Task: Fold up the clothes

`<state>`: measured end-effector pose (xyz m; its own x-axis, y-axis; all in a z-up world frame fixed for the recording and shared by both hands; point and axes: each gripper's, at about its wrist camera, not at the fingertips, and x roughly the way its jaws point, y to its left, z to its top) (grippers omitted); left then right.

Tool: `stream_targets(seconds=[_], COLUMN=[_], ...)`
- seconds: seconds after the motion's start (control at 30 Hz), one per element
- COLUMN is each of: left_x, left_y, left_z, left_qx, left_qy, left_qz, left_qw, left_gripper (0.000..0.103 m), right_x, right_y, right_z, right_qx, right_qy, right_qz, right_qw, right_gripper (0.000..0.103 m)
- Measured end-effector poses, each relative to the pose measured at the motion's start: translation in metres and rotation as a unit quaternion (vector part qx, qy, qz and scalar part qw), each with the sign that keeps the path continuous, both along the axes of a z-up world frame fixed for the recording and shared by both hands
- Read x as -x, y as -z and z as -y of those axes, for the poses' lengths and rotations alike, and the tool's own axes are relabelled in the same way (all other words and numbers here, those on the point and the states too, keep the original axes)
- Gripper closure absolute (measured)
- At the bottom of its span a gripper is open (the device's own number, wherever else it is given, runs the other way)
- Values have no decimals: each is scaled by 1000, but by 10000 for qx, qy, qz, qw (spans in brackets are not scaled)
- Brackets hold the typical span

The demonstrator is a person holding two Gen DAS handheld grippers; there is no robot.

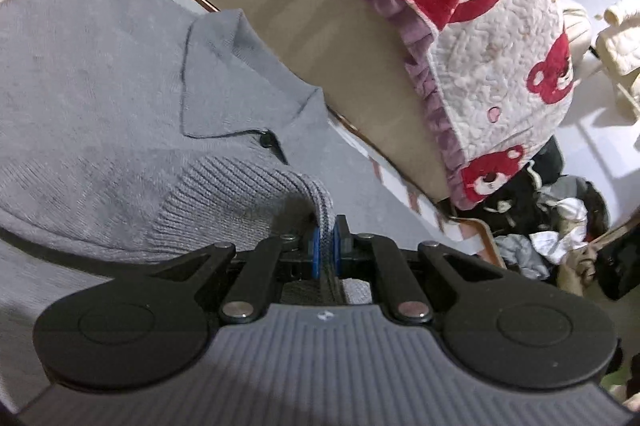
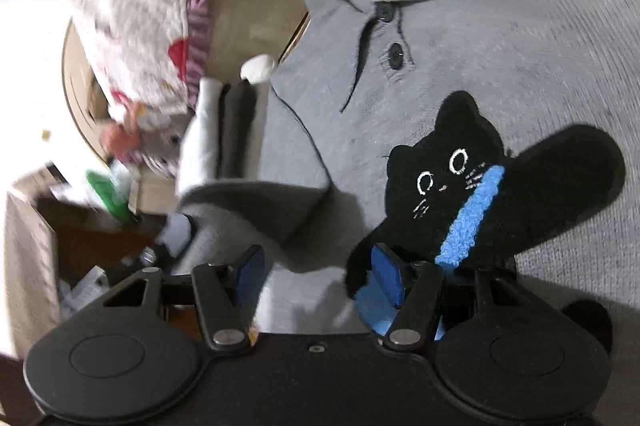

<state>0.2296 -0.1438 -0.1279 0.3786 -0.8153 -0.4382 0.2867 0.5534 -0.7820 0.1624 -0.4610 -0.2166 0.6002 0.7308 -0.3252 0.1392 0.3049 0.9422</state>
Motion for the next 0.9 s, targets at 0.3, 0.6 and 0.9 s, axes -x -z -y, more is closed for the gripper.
stream_targets(seconds=[0.3, 0.6, 0.9], left_x=[24, 49, 48], left_y=[10, 28, 35], left_z=[-1, -25, -73], left_qx=[-434, -1606, -2326], left_qy=[385, -143, -1014], left_qz=[113, 199, 277], left_qw=[9983, 9867, 9669], left_gripper=[69, 64, 65], right_x=[3, 4, 17], right_y=[0, -21, -45], right_z=[0, -12, -50], right_qx=[-402, 559, 3089], right_qy=[324, -145, -954], right_qz=[65, 278, 777], right_qw=[9986, 9979, 9431], right_gripper=[36, 34, 93])
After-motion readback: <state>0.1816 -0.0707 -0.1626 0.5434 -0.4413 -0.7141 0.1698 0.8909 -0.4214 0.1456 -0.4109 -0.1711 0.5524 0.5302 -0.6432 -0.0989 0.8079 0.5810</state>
